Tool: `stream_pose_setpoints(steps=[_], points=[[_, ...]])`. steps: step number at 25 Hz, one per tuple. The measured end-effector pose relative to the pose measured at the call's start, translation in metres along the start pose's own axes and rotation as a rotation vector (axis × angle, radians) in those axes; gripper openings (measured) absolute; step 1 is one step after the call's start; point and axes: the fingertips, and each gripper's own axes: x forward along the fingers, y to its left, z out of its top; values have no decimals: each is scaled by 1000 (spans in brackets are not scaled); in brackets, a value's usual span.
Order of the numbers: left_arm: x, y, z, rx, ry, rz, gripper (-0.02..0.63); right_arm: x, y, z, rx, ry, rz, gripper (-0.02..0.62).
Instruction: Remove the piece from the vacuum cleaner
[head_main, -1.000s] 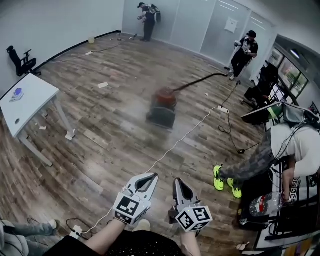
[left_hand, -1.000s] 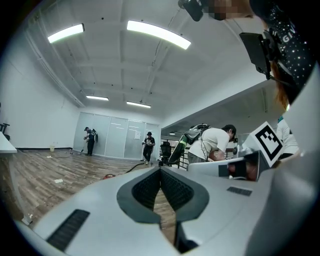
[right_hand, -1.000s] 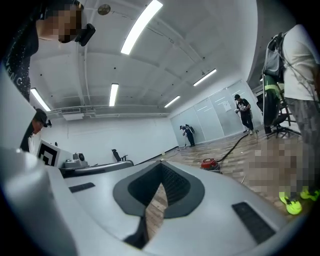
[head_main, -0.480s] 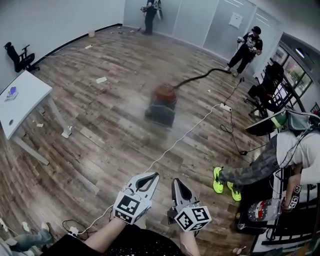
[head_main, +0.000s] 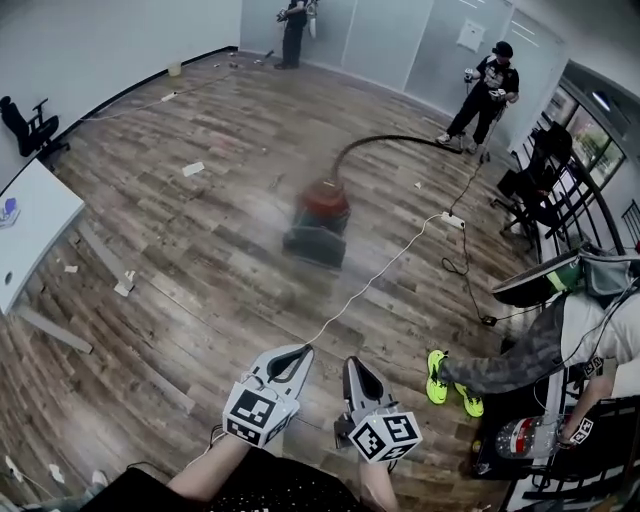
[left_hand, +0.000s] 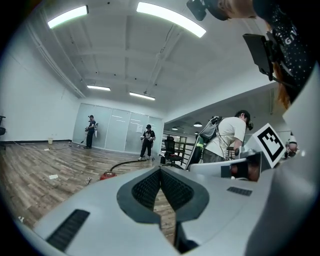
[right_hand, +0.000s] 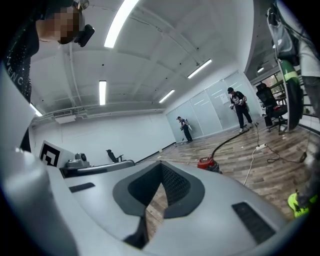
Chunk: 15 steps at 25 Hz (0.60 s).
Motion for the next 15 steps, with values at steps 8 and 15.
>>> stream_pose_setpoints(steps=[8,15], points=[[114,68,45,42,-9,-81,9,93,-70,52,7,-26,-67,8],[185,120,52,50,0,-107,9,166,-115,73,8,-52,-85,9]])
